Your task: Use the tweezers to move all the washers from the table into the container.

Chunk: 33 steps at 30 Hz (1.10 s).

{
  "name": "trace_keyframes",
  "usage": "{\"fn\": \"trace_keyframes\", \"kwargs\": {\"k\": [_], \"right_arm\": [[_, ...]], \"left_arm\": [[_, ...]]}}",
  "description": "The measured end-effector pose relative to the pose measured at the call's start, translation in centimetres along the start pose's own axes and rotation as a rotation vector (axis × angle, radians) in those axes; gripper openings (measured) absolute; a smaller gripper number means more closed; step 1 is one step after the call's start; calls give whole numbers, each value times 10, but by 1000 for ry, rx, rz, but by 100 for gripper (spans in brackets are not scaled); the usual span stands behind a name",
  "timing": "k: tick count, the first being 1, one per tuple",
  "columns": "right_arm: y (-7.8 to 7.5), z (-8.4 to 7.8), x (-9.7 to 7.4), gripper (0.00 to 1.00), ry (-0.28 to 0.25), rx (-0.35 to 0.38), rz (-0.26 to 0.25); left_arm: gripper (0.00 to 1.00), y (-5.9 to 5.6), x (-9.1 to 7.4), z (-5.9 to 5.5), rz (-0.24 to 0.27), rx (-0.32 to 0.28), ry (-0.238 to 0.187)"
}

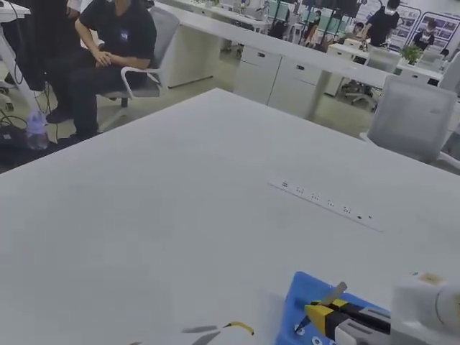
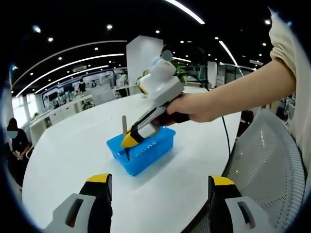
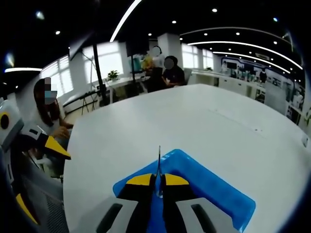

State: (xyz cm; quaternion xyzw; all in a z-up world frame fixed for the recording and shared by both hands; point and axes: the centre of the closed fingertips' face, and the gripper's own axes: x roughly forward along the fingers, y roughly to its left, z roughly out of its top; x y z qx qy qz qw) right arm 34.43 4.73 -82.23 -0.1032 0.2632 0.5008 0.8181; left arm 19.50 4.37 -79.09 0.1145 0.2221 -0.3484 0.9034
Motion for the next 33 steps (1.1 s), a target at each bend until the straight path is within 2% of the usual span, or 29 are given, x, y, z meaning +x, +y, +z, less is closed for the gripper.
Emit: {"fn": "trace_keyframes", "kwargs": {"k": [13, 21, 26, 33], "right_arm": [[4, 22, -21, 4, -59, -27, -25], [10, 32, -44, 4, -93, -30, -53], [17, 36, -58, 4, -106, -48, -42], [28, 37, -87, 4, -135, -60, -11]], "left_arm": [[82, -1, 2, 0, -9, -3, 5], [82, -1, 3, -2, -19, -21, 15], [82, -1, 3, -1, -12, -17, 14], [83, 7, -4, 6, 25, -56, -35]]}}
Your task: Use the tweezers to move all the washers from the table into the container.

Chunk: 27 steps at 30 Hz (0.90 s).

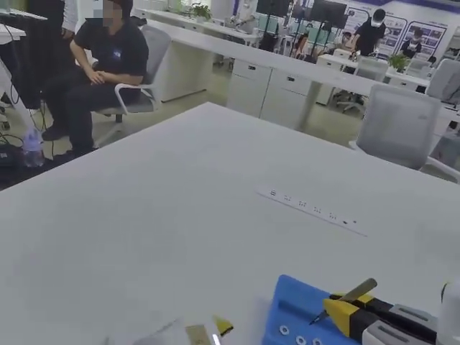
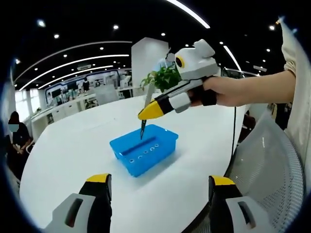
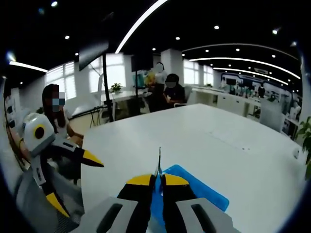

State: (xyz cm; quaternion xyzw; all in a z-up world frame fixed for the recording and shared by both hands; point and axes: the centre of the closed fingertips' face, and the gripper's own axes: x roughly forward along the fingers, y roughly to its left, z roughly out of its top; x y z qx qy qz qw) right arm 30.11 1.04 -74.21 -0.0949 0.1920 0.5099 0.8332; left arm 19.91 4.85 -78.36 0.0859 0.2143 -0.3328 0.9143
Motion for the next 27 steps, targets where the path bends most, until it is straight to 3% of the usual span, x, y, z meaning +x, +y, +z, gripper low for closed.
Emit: {"fn": "trace_keyframes", "kwargs": {"k": [3, 7, 18, 27], "right_arm": [[3, -1, -9, 4, 1, -11, 8], [6, -5, -21, 4, 4, -30, 16], [16, -28, -52, 4, 9, -7, 35], [33, -47, -64, 4, 28, -13, 78]], "left_arm": [[83, 1, 0, 2, 7, -10, -11], [84, 2, 0, -1, 18, -15, 4], [81, 0, -2, 2, -10, -80, -13], [74, -6, -4, 4, -58, -116, -6]]}}
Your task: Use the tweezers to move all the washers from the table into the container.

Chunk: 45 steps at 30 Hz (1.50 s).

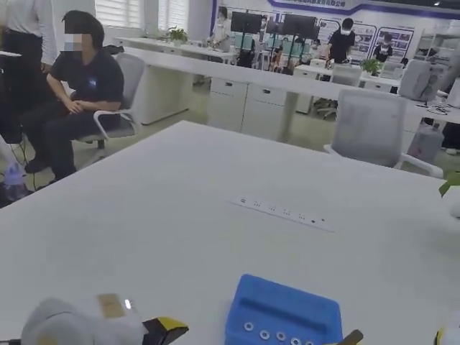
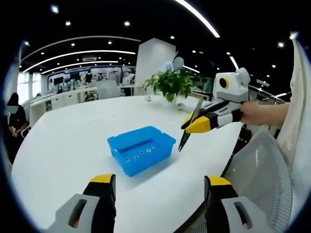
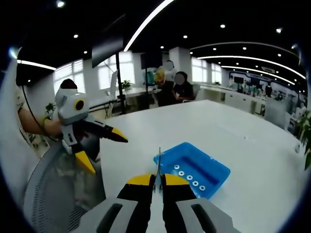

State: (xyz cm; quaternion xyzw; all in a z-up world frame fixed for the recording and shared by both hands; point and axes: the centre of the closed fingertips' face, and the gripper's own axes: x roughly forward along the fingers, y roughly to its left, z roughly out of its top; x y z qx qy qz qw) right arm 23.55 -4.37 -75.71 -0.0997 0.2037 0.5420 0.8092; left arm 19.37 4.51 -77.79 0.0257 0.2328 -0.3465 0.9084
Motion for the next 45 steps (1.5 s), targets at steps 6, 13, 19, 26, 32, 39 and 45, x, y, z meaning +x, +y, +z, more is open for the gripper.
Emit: {"fn": "trace_keyframes", "kwargs": {"k": [6, 13, 19, 26, 32, 39, 45], "right_arm": [[9, -12, -3, 4, 12, 3, 25], [20, -24, -6, 4, 24, 15, 66], [33, -37, -5, 4, 51, 27, 129], [44, -42, -1, 4, 71, 25, 192], [50, -41, 2, 4, 78, 22, 229], [57, -44, 7, 4, 102, 14, 259], [60, -44, 8, 4, 111, 6, 274]], "left_arm": [[63, -7, -2, 12, -34, -11, -14], [54, -14, -2, 28, -77, -45, -45], [46, -24, 0, 38, -143, -53, -39], [35, -43, 3, 51, -310, -129, -34], [28, -38, 4, 57, -305, -50, -3], [27, -48, 13, 54, -346, 29, 46], [26, -56, 17, 50, -374, 89, 84]]}}
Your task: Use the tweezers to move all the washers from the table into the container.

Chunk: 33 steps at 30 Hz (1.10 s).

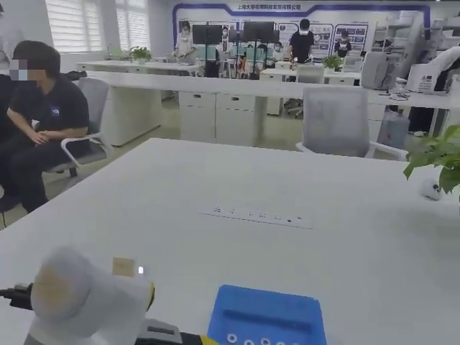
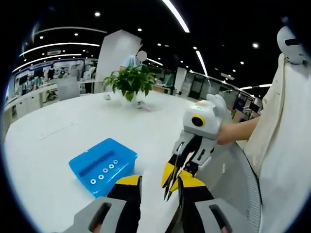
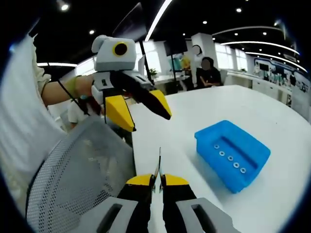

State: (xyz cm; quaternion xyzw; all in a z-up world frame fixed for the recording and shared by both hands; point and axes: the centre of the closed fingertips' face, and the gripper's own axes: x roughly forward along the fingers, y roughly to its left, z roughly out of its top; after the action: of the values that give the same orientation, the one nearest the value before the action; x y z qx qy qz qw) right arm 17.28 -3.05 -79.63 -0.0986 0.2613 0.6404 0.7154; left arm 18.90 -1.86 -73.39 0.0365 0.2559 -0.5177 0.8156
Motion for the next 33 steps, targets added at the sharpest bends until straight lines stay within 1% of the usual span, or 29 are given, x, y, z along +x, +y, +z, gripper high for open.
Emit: {"fn": "trace_keyframes", "kwargs": {"k": [2, 3, 5, 6, 7, 10, 14, 16, 19, 23, 27, 33], "right_arm": [[1, 0, 0, 4, 2, -5, 2], [1, 0, 0, 4, 5, -7, 3], [2, -1, 0, 4, 13, -13, 5], [2, -2, 0, 4, 16, -16, 5], [2, -3, 0, 4, 23, -22, 8], [3, -4, 1, 4, 40, -40, 10], [3, -5, 2, 4, 57, -60, 14], [4, -4, 3, 4, 60, -63, 21], [5, -4, 3, 4, 65, -70, 27], [8, -8, 4, 4, 91, -93, 35], [10, -9, 5, 4, 100, -101, 46], [8, -9, 6, 4, 115, -120, 40]], "left_arm": [[26, -3, 1, 1, -18, 14, 8], [26, -5, 2, 2, -28, 37, 18], [26, -7, 4, 4, -39, 51, 28], [27, -9, 5, 5, -54, 67, 32], [26, -10, 6, 4, -63, 76, 44], [25, -15, 12, 0, -88, 133, 96], [21, -22, 18, -2, -122, 171, 131], [19, -24, 21, -4, -136, 198, 159], [17, -26, 25, -5, -154, 208, 174], [17, -27, 27, -7, -169, 222, 203], [13, -30, 28, -7, -183, 242, 220], [9, -35, 38, -6, -205, 273, 243]]}}
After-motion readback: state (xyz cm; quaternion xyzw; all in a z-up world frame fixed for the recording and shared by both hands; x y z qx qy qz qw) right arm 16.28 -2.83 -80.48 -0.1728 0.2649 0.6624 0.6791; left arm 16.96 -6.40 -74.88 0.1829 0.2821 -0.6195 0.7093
